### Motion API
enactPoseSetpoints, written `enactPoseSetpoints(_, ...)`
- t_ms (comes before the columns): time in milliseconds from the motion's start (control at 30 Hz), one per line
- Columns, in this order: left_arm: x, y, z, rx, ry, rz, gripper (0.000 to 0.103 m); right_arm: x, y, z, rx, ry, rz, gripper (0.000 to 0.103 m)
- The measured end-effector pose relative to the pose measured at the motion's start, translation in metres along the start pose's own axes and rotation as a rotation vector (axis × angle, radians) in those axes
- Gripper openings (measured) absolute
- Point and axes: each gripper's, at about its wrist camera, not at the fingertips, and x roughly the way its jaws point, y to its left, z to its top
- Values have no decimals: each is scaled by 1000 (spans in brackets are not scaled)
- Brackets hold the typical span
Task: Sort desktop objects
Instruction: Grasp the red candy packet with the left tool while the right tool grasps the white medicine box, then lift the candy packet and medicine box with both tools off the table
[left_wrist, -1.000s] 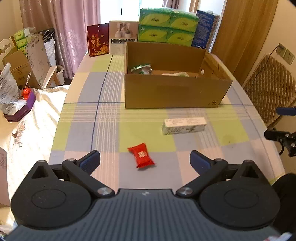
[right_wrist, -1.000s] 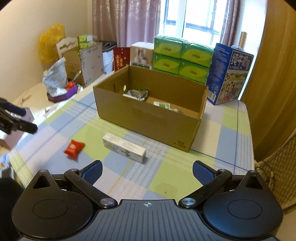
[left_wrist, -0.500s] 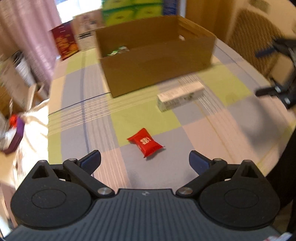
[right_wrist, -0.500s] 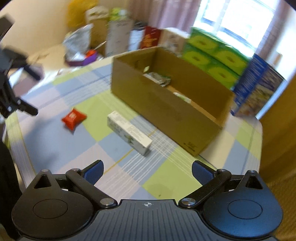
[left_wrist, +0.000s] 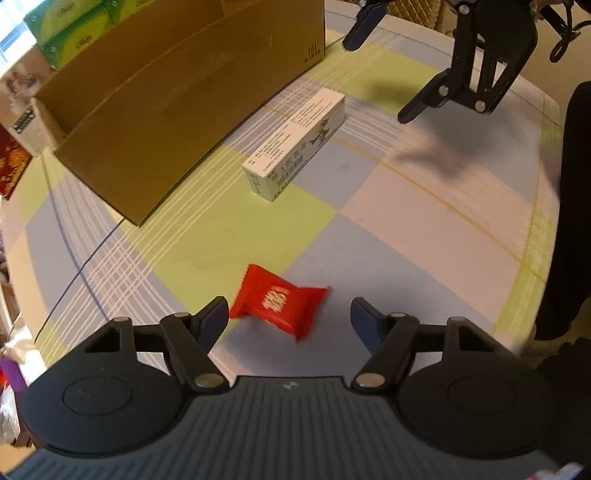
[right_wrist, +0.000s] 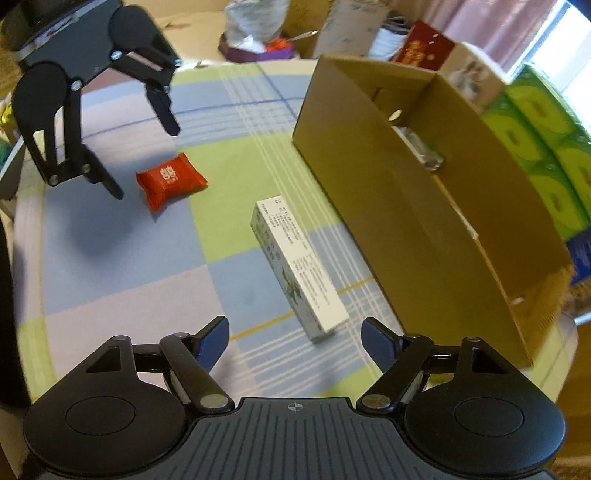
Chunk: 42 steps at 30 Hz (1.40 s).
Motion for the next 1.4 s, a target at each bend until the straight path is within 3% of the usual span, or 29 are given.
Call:
enactPoseSetpoints(233, 24, 22, 7, 17, 12, -89, 69, 41, -9, 19, -54, 22, 46, 71)
enactPoseSetpoints(467, 39, 28, 10, 30, 21, -148, 66, 76, -22, 32, -30, 63, 77, 66)
enactPoseSetpoints(533, 41, 26, 10, 37, 26, -156, 65, 84, -23, 33, -31, 91, 79, 59)
enactPoseSetpoints(633, 44, 24, 8, 37, 36, -158, 62, 85, -27, 35, 18, 94, 96, 41)
enactPoseSetpoints(933, 37, 23, -3, -22, 23, -114, 62, 79, -21, 29, 70, 103, 94, 23)
enactPoseSetpoints(1033, 37, 18, -9, -28, 26, -99, 63, 77, -22, 29, 130, 102, 90, 23)
enactPoseSetpoints(1233, 31, 17, -22, -110, -7, -54, 76, 76, -20, 26, 274, 110, 95, 23)
enactPoseSetpoints(1400, 32, 15, -30, -183, -28, -63, 75, 71, -15, 23, 376, 108, 83, 23)
